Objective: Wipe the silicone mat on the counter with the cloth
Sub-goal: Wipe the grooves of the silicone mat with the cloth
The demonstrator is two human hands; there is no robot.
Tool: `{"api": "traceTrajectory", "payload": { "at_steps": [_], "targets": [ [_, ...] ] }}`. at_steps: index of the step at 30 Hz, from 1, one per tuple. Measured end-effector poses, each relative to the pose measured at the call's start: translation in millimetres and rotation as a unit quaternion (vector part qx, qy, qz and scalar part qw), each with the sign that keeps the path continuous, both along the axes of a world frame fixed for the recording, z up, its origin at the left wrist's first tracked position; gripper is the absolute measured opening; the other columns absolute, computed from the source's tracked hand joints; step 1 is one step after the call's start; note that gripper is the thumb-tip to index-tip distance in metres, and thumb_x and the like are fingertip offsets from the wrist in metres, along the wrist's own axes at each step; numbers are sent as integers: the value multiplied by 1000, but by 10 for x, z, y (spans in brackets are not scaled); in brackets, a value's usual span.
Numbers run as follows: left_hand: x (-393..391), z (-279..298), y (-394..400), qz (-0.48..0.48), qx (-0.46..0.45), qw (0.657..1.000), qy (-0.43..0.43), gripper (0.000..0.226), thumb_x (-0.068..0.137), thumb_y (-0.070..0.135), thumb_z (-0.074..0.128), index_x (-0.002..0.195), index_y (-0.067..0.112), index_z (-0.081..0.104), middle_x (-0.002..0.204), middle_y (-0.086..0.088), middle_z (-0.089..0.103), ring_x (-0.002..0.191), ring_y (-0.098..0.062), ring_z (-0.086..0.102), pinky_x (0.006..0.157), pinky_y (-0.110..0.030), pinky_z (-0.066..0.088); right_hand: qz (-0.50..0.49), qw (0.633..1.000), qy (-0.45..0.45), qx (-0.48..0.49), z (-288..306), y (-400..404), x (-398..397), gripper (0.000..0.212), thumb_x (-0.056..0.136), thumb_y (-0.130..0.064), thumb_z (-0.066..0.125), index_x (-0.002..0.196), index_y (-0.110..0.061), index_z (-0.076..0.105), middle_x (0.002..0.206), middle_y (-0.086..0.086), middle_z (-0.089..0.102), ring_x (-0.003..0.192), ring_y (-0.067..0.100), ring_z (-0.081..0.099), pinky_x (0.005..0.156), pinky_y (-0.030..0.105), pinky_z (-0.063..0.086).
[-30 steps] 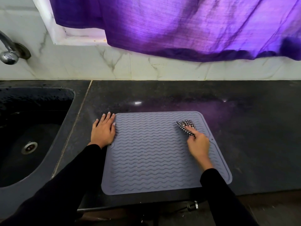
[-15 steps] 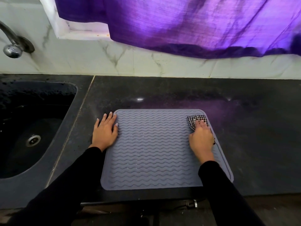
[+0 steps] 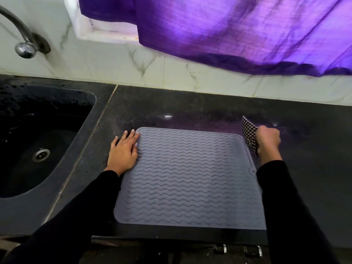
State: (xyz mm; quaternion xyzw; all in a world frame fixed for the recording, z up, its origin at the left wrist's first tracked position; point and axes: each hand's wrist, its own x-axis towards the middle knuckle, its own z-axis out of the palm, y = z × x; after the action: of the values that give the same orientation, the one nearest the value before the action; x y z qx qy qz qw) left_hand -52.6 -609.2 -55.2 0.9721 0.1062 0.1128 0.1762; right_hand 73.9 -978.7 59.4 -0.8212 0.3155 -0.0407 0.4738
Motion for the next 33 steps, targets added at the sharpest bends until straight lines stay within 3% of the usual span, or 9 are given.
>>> {"api": "traceTrajectory", "payload": {
  "at_steps": [8,12,18,21,23,26,28,31,33],
  "targets": [
    [-1,6,-2,6,5,1000,-3,55,88,33,25,139,21,41,148,0,36,140,-20,26,113,-45,16,296,866,-9,-403,-686,517,-225,46,87,-12,52,131,1,46,137,22,45,127,36,41,106,41,35],
    [-1,-30,25,5,9,1000,-11,55,88,34,25,139,21,42,148,0,37,140,-20,26,112,-45,16,323,856,-18,-403,-747,468,-166,57,86,-15,55,138,-1,37,145,20,36,134,34,33,113,40,28],
    [8,-24,23,4,3,1000,-9,56,87,36,24,139,21,42,148,0,37,140,-19,26,112,-46,16,264,952,-31,-149,-522,110,-59,45,81,-8,53,123,-23,62,127,12,60,118,34,53,99,33,42],
    [1,1,8,4,0,1000,-6,57,87,36,25,139,21,42,148,0,37,140,-19,26,112,-46,16,144,977,-32,153,-344,37,10,45,75,-1,48,114,-14,66,104,7,66,79,21,63,61,17,51],
    [1,15,-9,6,-3,1000,-4,57,87,35,25,139,21,41,148,0,36,141,-19,25,112,-46,15,81,975,-57,200,-309,66,-9,39,78,-4,49,110,-17,68,95,7,67,65,17,59,51,16,45],
    [0,13,-5,8,2,1000,-4,58,87,38,22,139,21,41,148,0,36,140,-19,26,112,-45,16,142,986,-87,-7,-313,322,-222,36,87,-10,52,120,-18,64,112,11,67,95,24,61,72,19,41],
    [1,2,3,7,4,1000,-3,62,85,42,18,140,22,40,148,0,36,140,-19,26,112,-45,16,231,961,-99,-112,-437,554,-410,42,87,1,47,126,-11,58,119,12,64,98,24,60,71,17,40],
    [2,-11,8,6,2,1000,-5,62,86,42,17,140,22,40,149,1,36,141,-19,25,113,-44,15,323,897,-112,-280,-738,788,-583,52,85,0,52,136,-8,45,142,12,45,132,25,41,113,28,26],
    [-4,-12,8,7,1,1000,-11,65,84,45,14,139,22,40,148,1,37,140,-19,26,112,-44,16,339,874,-106,-332,-827,793,-547,57,85,-4,53,140,-8,38,149,12,35,140,25,29,118,33,14]
  ]
}}
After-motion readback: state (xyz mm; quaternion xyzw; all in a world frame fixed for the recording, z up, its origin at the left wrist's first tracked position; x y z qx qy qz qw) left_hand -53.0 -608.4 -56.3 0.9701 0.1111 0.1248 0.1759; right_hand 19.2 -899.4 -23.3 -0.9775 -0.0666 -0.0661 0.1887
